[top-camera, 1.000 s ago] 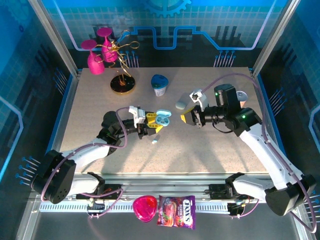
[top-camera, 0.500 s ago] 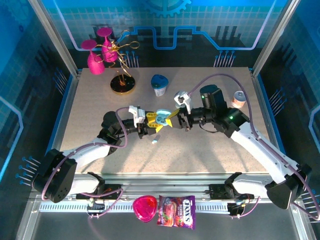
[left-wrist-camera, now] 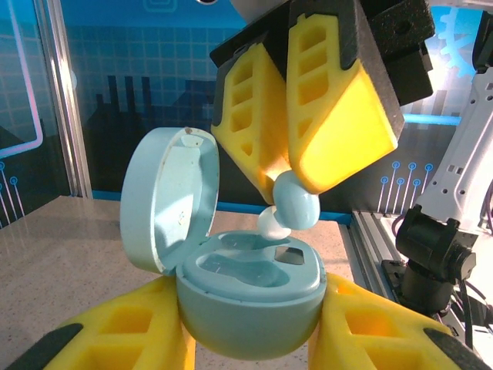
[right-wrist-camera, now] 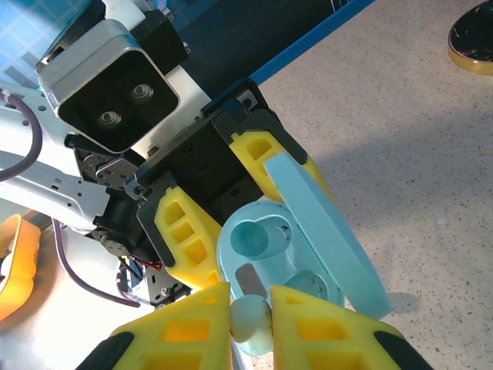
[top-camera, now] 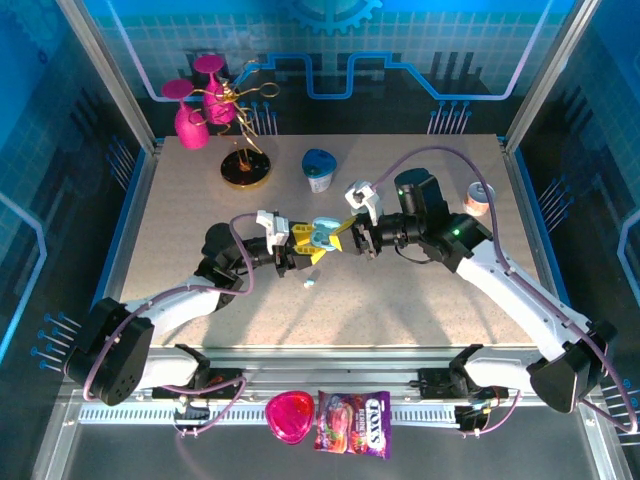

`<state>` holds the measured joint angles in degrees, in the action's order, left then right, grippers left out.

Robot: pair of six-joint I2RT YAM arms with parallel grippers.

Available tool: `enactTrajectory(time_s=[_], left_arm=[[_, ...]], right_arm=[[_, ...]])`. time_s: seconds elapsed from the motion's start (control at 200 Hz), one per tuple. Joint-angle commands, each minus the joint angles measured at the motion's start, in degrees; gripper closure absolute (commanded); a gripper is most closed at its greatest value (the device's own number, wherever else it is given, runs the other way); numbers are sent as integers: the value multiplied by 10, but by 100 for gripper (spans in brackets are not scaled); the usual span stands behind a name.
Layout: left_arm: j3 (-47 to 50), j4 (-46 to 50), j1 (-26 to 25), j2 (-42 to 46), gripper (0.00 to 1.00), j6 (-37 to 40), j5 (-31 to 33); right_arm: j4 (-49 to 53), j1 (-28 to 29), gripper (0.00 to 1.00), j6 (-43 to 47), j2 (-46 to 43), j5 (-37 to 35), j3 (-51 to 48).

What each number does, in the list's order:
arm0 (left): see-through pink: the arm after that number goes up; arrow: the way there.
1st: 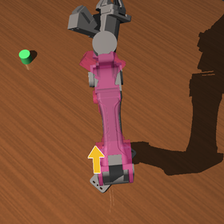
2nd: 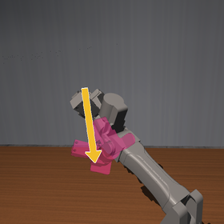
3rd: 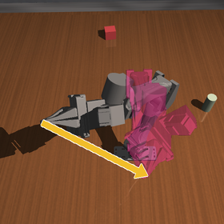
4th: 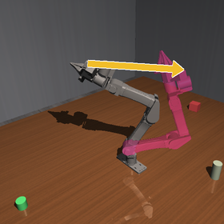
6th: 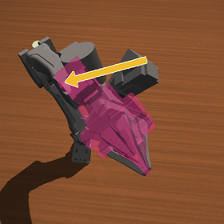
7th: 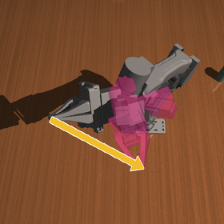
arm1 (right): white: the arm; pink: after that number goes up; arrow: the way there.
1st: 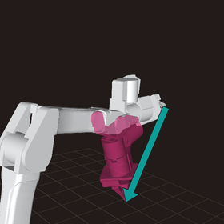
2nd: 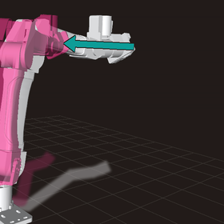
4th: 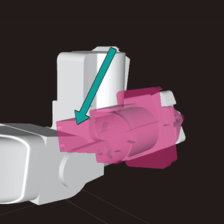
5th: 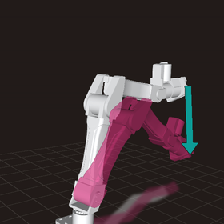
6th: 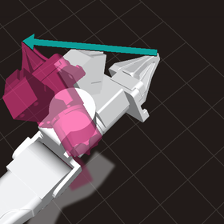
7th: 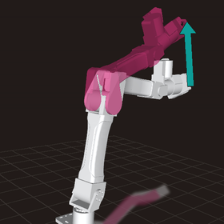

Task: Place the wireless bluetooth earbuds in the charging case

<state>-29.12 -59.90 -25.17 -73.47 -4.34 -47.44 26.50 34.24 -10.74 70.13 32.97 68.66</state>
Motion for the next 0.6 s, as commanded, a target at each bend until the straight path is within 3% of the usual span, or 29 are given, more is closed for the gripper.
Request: enactTrajectory(time_s=[0.0,0.595], left_arm=[[-15,-32,1,8,68,-10,-17],[-13,-67,2,-1,68,-29,-19]], right_arm=[[1,8,84,2,5,-8,8],[39,16,78,-6,32,-60,32]])
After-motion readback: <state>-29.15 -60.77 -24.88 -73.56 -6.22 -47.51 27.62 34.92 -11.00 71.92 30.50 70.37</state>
